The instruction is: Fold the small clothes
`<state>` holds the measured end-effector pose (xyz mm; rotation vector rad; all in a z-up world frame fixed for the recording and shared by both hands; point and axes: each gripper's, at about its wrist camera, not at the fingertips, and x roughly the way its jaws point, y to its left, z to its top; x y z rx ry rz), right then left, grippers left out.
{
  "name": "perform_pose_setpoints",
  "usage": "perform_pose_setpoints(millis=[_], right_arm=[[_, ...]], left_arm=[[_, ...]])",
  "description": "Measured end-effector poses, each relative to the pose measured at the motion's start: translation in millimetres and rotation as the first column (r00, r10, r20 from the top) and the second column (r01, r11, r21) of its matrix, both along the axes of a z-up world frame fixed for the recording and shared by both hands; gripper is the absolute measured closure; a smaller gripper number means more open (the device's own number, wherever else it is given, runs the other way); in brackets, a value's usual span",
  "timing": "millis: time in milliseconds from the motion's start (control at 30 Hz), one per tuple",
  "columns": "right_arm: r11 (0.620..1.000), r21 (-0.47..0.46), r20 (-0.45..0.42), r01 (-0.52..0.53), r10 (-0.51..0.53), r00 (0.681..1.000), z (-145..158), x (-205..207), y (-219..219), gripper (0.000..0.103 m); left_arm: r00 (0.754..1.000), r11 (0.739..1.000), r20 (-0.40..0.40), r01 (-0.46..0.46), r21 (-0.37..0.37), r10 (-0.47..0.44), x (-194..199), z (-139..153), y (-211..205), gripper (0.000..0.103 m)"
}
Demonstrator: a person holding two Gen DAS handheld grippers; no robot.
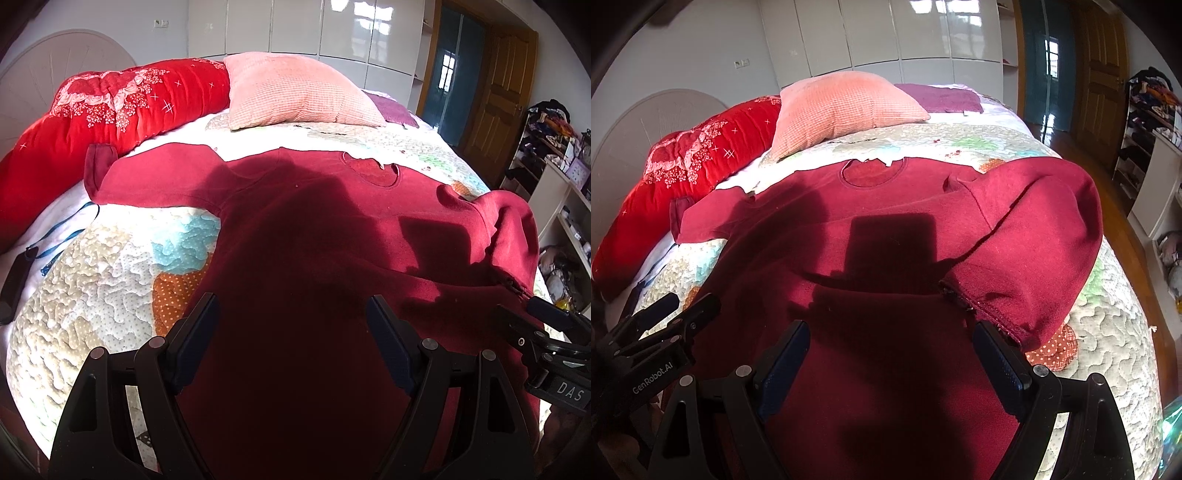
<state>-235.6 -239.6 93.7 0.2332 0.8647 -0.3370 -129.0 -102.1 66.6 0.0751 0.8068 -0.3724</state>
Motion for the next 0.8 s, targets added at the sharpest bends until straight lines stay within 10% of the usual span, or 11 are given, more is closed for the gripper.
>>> perform_pose_setpoints(millis=[567,800], right_arm=[[0.996,-0.011,-0.018,-0.092,0.092,0.996,-13,81,15,0.015],[0.988,0.022,-0.041,-0.155,0.156,0.987,-28,122,29,0.015]], left_arm=[[0.991,0.992,-0.053,-0.126,-0.015,0.125,71,-5,53,0.021],[0.95,0.954,-0.111,-0.297,-0.031,0.292,140,-10,124,0.021]])
